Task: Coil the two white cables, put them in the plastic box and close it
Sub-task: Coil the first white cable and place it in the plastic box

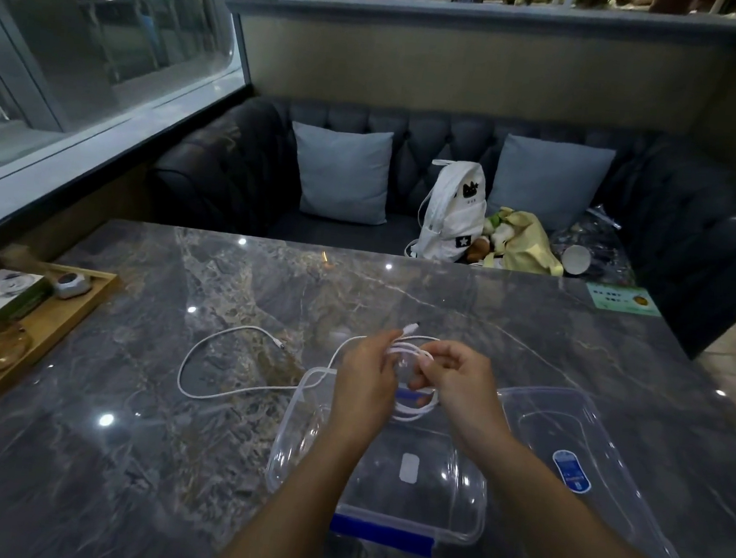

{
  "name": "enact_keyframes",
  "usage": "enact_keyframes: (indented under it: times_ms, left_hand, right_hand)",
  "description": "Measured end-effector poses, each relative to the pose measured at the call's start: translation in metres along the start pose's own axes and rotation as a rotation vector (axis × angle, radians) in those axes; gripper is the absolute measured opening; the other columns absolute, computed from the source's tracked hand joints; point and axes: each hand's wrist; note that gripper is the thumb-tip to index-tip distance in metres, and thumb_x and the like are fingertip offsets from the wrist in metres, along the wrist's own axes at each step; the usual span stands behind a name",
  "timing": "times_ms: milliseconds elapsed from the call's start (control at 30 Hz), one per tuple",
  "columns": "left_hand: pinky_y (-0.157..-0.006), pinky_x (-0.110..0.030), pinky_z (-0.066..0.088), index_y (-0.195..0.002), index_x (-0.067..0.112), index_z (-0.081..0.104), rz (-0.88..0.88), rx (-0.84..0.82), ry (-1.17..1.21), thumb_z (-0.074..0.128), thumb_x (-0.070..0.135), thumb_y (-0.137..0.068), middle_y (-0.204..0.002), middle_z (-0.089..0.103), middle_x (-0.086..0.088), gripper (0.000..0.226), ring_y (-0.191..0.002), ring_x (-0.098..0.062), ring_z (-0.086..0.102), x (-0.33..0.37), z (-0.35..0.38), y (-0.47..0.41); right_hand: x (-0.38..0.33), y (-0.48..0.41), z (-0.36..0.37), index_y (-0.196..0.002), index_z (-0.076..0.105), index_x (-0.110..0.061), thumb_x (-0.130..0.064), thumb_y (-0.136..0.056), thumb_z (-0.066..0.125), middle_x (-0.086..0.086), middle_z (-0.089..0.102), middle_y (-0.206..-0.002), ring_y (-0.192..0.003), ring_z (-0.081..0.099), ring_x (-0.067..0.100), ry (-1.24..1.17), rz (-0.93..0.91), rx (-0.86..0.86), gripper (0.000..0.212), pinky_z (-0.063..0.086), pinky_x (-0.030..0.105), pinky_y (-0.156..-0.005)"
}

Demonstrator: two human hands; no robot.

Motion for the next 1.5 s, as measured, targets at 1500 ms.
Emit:
enact_keyframes:
  times_ms: [1500]
  left_hand:
    - [-0.065,-0.03,0.046,-0.08,0.017,0.076,-0.23,-0.2,0.178,0.063,0.036,-0.084,-0.064,0.069,0.006,0.023,-0.062,-0.008,0.059,-0.011,0.006,-0.01]
  right_hand:
    - [0.026,-0.016,-0.006,-0.094,0.055,-0.014,0.004,-0.077,0.065,0.005,0.056,-0.069,-0.048,0.052,0.003,0.076,-0.015,0.037,0.026,0.042,0.014,-0.042]
Point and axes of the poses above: each hand's wrist, its own y-axis away from the middle knuckle, its own z-axis out of the palm, x = y × z
